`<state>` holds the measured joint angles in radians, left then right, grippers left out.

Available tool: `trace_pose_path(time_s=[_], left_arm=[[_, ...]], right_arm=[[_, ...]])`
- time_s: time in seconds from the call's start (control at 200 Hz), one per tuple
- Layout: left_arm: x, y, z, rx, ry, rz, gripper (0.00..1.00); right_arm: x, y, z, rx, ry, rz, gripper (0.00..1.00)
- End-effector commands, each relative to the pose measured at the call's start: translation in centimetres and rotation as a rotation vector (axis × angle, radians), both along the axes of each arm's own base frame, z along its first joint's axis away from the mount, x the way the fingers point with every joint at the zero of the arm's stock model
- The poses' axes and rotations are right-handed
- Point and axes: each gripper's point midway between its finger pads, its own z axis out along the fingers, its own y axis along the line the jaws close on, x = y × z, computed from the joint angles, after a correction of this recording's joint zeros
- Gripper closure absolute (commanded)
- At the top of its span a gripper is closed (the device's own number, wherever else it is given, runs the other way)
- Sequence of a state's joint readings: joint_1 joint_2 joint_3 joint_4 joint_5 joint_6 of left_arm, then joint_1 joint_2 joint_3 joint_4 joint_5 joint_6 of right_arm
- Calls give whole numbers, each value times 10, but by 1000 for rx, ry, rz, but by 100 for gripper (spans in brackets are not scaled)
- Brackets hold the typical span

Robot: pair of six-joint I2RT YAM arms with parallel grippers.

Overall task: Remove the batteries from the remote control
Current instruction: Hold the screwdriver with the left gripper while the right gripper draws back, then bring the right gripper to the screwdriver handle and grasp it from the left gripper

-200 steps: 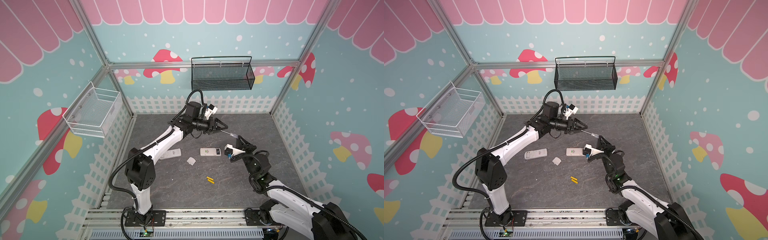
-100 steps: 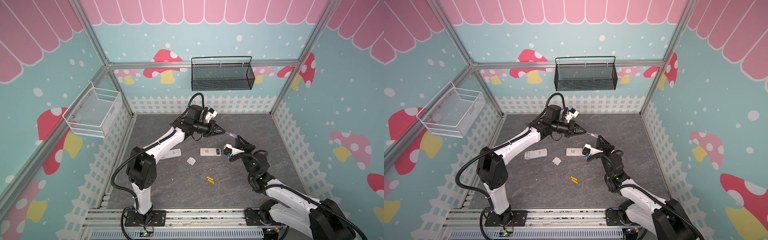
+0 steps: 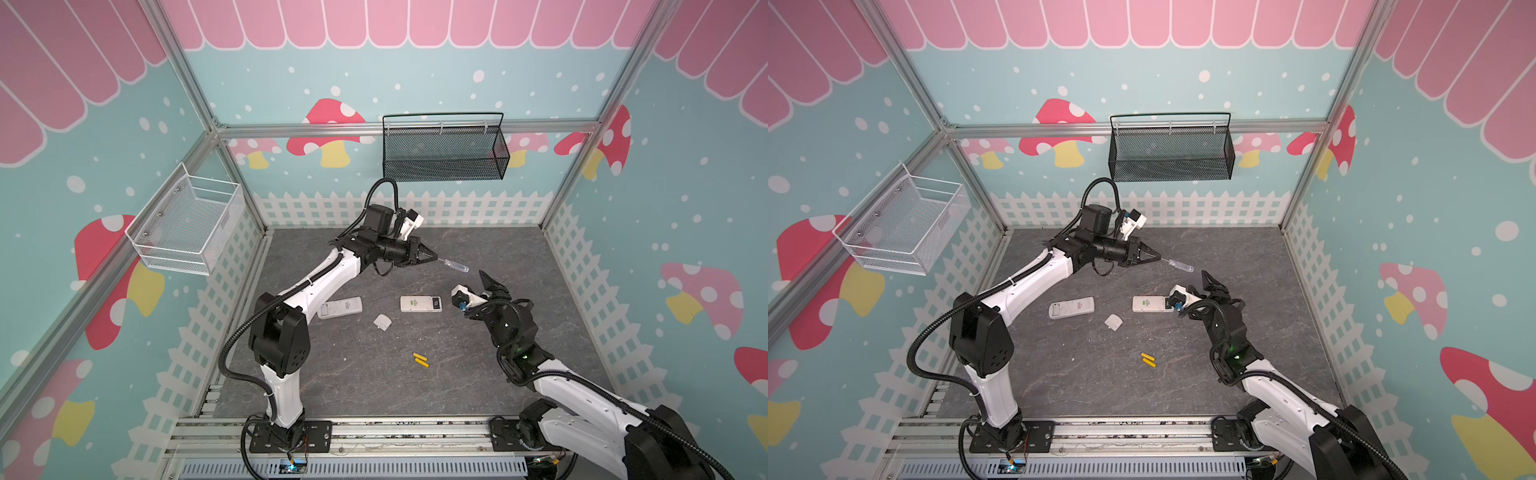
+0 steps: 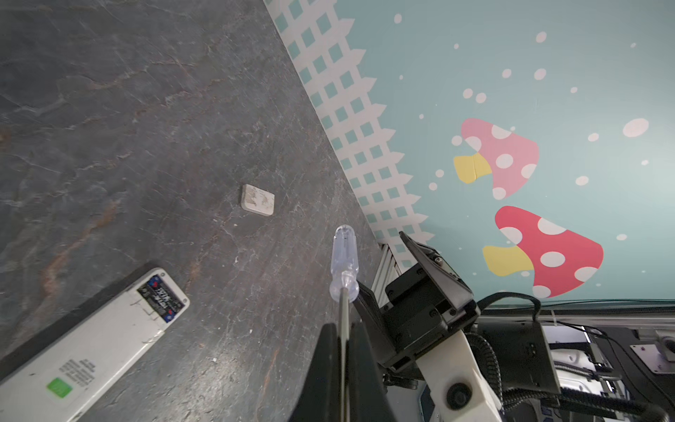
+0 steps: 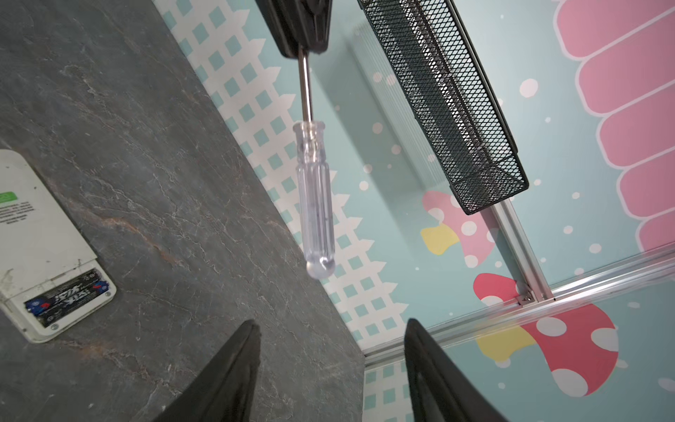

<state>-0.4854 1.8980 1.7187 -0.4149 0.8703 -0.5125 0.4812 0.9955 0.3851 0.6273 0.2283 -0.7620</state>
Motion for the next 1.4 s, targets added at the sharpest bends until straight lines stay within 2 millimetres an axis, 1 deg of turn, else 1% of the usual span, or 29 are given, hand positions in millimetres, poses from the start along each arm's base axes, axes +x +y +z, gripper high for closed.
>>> trace_pose_path(time_s=[0.0,0.065,0.105,0.165,0.18,0.24,0.28,0.32,0.385,0.445,0.5,0.59,0.65,0.751,0.871,0.956,1.061,1.191,1.291,1.336,1.396], left_arm=[[9,21,19,27,-122,17,100],[10,30,21,46,-156,14,100],[11,35,23,45,-165,17,100],[8,38,23,49,-180,10,100],[15,47,22,55,-184,29,100],[15,56,20,79,-200,37,100],[15,61,18,92,-211,34,100],[16,67,15,101,-210,43,100],[16,75,14,72,-204,43,100],[17,82,15,43,-201,56,100],[14,87,16,29,-207,49,100],[13,94,11,0,-199,55,100],[11,96,7,-40,-184,63,100],[2,96,9,-94,-183,39,100],[-5,98,7,-122,-200,7,100],[-5,102,9,-156,-198,-2,100],[-3,101,12,-201,-197,-4,100],[-1,100,8,-229,-167,19,100],[-2,99,4,-244,-164,22,100],[-2,98,7,-267,-169,26,100],[-2,97,16,-298,-185,25,100]], right_arm=[[6,1,-14,218,196,13,32],[14,-4,-21,285,279,-29,28],[19,-7,-22,326,314,-54,28],[24,-12,-20,410,346,-82,28],[25,-13,-19,439,355,-86,28],[29,-14,-16,541,395,-77,28],[29,-9,-13,596,430,-37,28],[28,-5,-12,631,464,-3,23],[30,0,-11,687,507,33,19],[34,5,-8,745,555,55,18],[38,10,-7,804,607,70,18],[42,28,-7,899,713,139,19],[46,35,-6,972,773,156,19],[48,43,3,1075,831,200,21],[50,43,5,1162,862,228,22],[52,40,8,1216,889,243,24],[55,36,14,1250,900,274,24],[59,33,22,1344,927,326,28],[59,37,19,1402,985,384,30],[60,40,19,1414,1008,410,31],[61,44,21,1444,1040,440,31]])
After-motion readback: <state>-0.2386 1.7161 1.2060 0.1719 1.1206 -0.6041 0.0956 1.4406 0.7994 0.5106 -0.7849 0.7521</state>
